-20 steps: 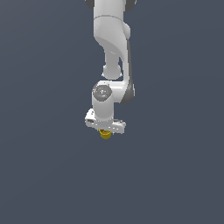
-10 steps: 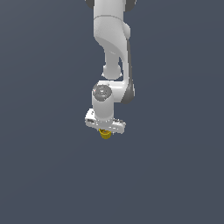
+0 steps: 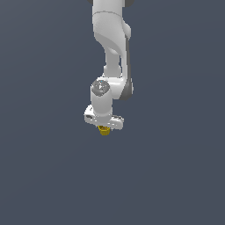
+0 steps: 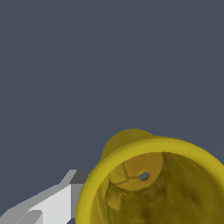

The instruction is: Pick up the object and move it to a goal position.

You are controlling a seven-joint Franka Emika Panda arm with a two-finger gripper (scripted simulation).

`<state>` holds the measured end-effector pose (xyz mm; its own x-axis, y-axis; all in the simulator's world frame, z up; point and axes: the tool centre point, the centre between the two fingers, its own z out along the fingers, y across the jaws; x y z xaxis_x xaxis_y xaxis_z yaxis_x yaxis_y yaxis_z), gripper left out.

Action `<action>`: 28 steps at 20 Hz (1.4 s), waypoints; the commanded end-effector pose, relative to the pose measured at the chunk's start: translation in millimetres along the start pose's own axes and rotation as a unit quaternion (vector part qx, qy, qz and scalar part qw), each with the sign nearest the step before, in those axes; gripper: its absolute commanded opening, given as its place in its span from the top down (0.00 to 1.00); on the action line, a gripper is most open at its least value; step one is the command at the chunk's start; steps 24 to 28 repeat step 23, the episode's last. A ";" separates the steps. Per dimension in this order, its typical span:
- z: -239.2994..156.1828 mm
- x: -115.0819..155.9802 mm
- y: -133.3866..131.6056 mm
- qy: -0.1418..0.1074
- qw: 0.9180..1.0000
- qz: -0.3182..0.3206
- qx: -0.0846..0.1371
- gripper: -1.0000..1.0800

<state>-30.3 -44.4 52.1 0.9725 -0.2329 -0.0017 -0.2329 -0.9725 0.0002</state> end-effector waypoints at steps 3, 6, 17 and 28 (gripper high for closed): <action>-6.2 -18.4 13.9 0.001 1.000 0.000 0.000 1.00; -11.1 -35.0 26.1 0.001 1.000 0.000 0.000 1.00; -24.2 -77.7 58.8 0.001 1.000 0.000 0.000 1.00; -26.6 -83.7 64.4 0.001 1.000 0.000 0.000 1.00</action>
